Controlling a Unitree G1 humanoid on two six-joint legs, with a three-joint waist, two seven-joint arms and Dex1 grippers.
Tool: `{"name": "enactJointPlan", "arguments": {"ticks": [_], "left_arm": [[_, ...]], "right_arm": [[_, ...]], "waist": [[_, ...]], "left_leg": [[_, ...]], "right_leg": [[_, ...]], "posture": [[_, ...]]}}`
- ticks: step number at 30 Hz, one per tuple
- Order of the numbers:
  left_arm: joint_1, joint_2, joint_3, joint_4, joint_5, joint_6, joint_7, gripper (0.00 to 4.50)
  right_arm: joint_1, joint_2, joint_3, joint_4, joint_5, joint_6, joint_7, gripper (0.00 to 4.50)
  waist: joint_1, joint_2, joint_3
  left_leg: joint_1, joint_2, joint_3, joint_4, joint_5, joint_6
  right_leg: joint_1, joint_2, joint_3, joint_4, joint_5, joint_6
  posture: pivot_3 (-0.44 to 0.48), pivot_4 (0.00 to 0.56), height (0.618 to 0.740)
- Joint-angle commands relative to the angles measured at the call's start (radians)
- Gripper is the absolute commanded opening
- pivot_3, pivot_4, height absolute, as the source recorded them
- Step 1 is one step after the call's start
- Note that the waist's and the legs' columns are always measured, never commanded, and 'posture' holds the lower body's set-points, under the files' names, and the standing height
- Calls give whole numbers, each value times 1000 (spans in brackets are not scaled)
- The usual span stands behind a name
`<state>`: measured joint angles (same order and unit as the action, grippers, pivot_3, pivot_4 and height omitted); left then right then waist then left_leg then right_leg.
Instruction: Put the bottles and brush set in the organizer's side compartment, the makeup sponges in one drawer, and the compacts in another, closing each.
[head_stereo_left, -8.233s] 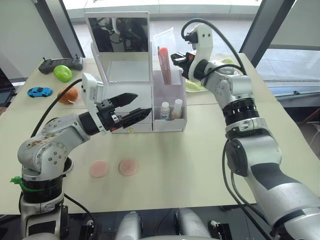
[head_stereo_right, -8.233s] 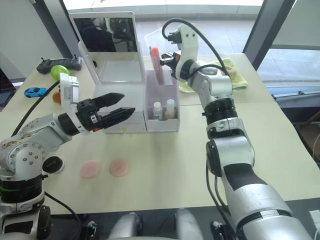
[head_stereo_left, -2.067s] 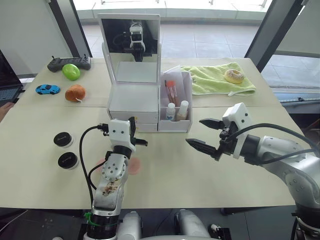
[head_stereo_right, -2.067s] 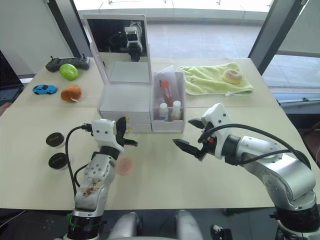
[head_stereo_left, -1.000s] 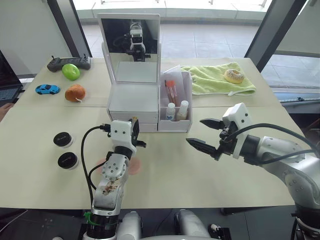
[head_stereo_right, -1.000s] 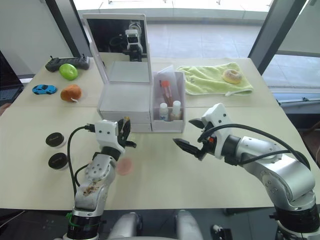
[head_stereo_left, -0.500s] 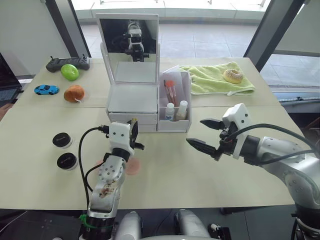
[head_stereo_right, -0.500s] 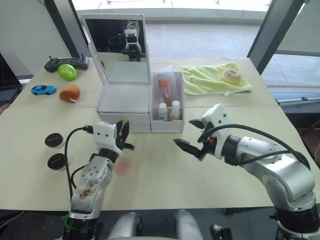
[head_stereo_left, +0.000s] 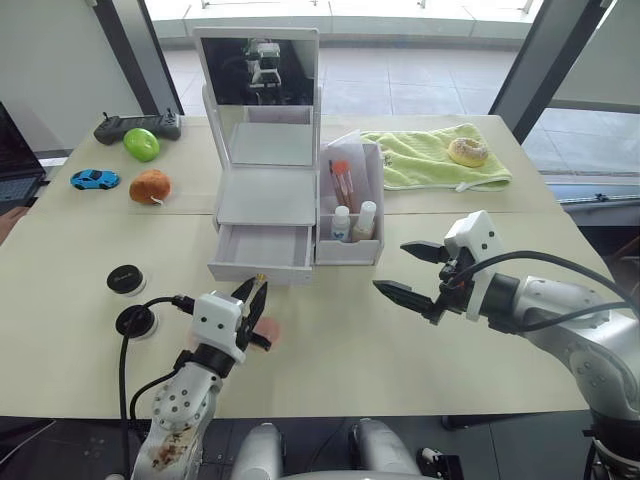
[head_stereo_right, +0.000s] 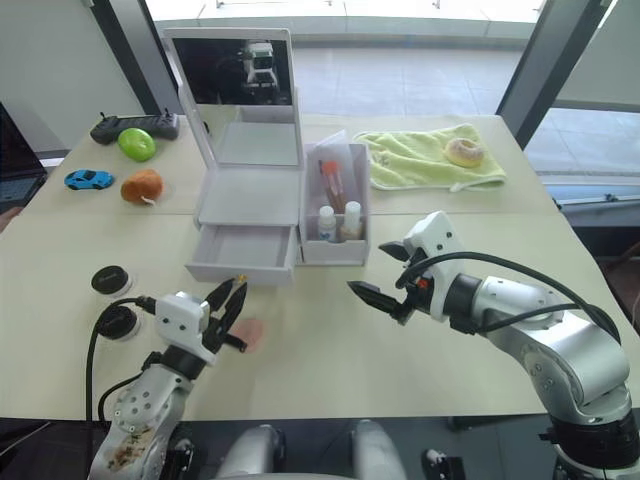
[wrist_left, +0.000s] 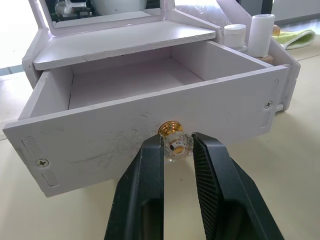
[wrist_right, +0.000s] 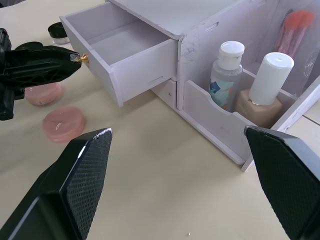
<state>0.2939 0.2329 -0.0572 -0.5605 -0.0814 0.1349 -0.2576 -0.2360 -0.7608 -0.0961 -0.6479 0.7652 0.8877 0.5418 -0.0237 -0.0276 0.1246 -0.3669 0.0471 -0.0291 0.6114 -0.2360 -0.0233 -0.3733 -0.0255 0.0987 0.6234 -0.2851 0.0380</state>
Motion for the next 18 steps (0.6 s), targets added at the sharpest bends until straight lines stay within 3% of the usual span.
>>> {"name": "enactJointPlan", "arguments": {"ticks": [1, 17, 18], "left_arm": [[26, 8, 7, -49, -18, 8, -12, 550], [31, 33, 12, -109, -64, 86, -32, 550], [27, 31, 13, -110, -71, 91, -34, 900]], "right_arm": [[-29, -12, -22, -12, -11, -20, 8, 4500], [-42, -1, -19, -17, -10, -8, 13, 4500], [-41, 0, -20, -17, -10, -8, 11, 4500]], "waist": [[-2, 0, 0], [-3, 0, 1], [-3, 0, 1]], "left_leg": [[0, 0, 0, 0, 0, 0], [0, 0, 0, 0, 0, 0], [0, 0, 0, 0, 0, 0]], "right_leg": [[0, 0, 0, 0, 0, 0], [-1, 0, 0, 0, 0, 0], [-1, 0, 0, 0, 0, 0]], "posture": [[0, 150, 740], [0, 150, 740], [0, 150, 740]]}}
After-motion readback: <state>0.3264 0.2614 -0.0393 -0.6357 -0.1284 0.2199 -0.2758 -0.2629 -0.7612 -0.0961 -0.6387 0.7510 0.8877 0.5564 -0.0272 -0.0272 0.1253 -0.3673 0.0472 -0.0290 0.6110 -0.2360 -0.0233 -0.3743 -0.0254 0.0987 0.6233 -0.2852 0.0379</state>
